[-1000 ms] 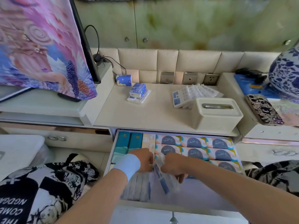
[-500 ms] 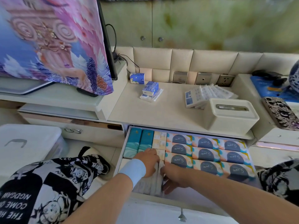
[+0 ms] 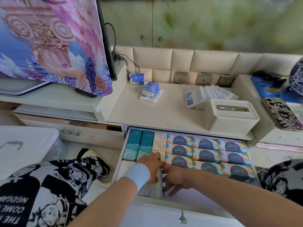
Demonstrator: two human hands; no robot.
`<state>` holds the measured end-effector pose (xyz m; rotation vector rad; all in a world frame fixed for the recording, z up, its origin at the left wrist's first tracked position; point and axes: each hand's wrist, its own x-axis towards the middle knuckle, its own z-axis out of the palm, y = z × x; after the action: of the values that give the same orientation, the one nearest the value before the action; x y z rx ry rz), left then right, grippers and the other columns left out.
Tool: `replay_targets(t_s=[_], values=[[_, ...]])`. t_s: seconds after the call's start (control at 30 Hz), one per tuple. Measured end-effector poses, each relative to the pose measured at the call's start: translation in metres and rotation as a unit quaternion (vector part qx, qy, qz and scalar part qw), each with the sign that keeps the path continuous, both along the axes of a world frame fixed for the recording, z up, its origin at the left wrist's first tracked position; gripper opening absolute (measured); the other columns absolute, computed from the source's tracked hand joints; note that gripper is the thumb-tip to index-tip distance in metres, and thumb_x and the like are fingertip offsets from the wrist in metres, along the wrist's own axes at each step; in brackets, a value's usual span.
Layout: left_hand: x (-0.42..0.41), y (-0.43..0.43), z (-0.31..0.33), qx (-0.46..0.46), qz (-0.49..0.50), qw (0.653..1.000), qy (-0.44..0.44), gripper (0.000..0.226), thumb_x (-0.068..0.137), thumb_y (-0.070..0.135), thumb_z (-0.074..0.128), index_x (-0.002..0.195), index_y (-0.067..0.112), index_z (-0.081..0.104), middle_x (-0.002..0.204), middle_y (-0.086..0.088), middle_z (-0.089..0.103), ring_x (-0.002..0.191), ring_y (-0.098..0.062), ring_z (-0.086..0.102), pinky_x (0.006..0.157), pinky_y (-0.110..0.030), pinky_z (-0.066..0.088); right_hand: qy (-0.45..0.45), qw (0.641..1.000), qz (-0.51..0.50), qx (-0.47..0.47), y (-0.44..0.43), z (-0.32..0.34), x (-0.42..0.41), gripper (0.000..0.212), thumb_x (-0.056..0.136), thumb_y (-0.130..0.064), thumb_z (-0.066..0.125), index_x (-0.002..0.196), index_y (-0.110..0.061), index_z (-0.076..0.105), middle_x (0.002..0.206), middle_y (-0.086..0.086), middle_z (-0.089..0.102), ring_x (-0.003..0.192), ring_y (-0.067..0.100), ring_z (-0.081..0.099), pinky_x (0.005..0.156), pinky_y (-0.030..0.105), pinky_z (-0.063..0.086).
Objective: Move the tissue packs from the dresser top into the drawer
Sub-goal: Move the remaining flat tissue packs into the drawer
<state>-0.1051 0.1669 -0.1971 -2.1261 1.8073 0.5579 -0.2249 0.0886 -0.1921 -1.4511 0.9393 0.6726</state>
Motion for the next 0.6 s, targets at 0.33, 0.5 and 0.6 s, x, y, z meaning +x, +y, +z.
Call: replay_targets(t_s=[0.33, 0.5, 0.6], values=[[0.028, -0.051, 0.057, -0.084, 0.107, 0.987, 0.084, 0.053, 0.092, 0.037, 0.054, 0.143, 0.032, 0.042, 0.142, 0.000, 0.043, 0.133, -0.024, 0.038, 0.103, -0.043, 0.041, -0.038, 0.963, 0.062, -0.260, -0.060, 0.048, 0.023, 0.026, 0.092, -0.013, 0.052, 0.113, -0.006, 0.066, 0.092, 0.008, 0.067, 0.076, 0.026, 0.068, 0.062, 0.032, 0.058], [0.052, -0.102, 0.102, -0.179, 0.156, 0.962, 0.132, 0.044, 0.092, 0.039, 0.058, 0.135, 0.030, 0.051, 0.134, 0.002, 0.051, 0.121, -0.021, 0.051, 0.101, -0.037, 0.043, -0.114, 0.919, -0.024, -0.376, -0.130, 0.102, 0.035, 0.020, 0.091, -0.016, 0.055, 0.105, -0.021, 0.069, 0.099, 0.002, 0.067, 0.092, 0.025, 0.069, 0.078, 0.034, 0.059], [0.063, -0.132, 0.116, -0.198, 0.167, 0.955, 0.146, 0.043, 0.093, 0.040, 0.057, 0.134, 0.031, 0.051, 0.132, 0.005, 0.053, 0.117, -0.019, 0.054, 0.097, -0.034, 0.045, -0.136, 0.886, -0.053, -0.441, -0.168, 0.120, 0.035, 0.025, 0.092, -0.021, 0.054, 0.112, -0.026, 0.069, 0.114, -0.001, 0.063, 0.099, 0.021, 0.063, 0.088, 0.033, 0.054]])
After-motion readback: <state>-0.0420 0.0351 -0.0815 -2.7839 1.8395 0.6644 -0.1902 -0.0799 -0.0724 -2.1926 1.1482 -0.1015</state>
